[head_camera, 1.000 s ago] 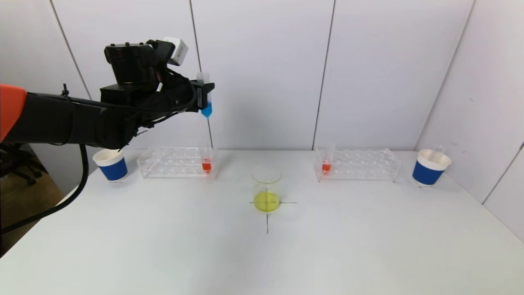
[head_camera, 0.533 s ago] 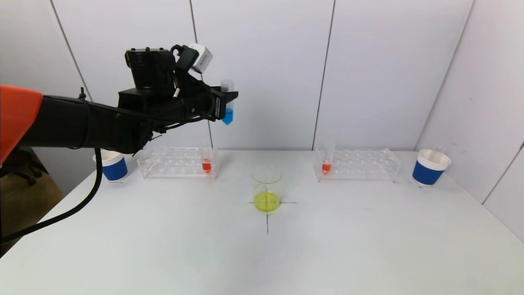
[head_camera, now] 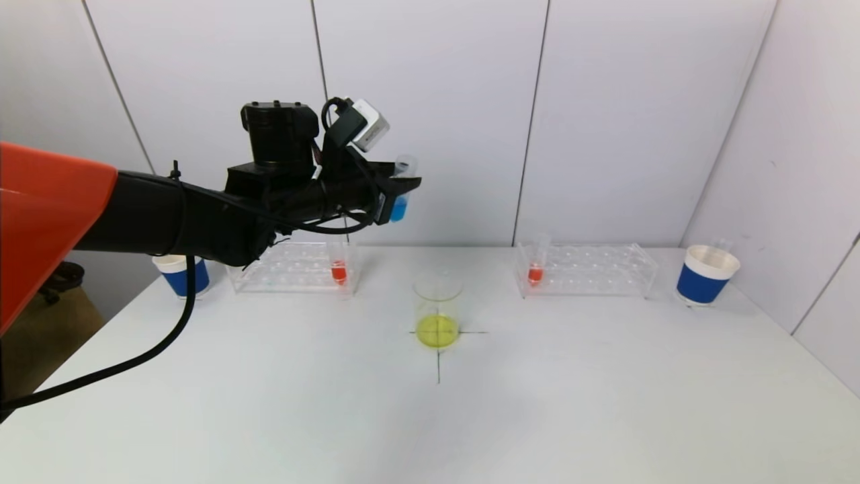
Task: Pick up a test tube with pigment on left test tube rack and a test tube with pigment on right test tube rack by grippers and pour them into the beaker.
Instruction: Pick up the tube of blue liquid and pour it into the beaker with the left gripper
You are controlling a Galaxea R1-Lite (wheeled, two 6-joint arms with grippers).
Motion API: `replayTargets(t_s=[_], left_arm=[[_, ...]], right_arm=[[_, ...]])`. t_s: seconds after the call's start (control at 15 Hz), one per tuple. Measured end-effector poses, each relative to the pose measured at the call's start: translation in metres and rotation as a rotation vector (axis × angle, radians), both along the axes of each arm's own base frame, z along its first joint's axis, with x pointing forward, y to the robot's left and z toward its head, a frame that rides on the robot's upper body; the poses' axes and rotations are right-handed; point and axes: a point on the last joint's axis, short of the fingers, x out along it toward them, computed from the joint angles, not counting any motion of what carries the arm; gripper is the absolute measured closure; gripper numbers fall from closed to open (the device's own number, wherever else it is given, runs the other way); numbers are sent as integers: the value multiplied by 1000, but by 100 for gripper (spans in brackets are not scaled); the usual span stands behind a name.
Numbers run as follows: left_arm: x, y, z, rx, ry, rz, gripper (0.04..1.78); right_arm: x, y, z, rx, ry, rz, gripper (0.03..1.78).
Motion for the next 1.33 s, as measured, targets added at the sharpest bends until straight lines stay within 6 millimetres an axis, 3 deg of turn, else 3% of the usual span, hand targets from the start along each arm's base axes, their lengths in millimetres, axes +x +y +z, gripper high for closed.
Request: replayTargets(t_s=[0.6,1.33], left_arm=[[15,-5,-27,55,-214,-101,138],[-3,-2,-63,259,-390,-360,138]], right_arm=[[0,0,0,0,0,0,4],[0,0,0,0,0,0,4]])
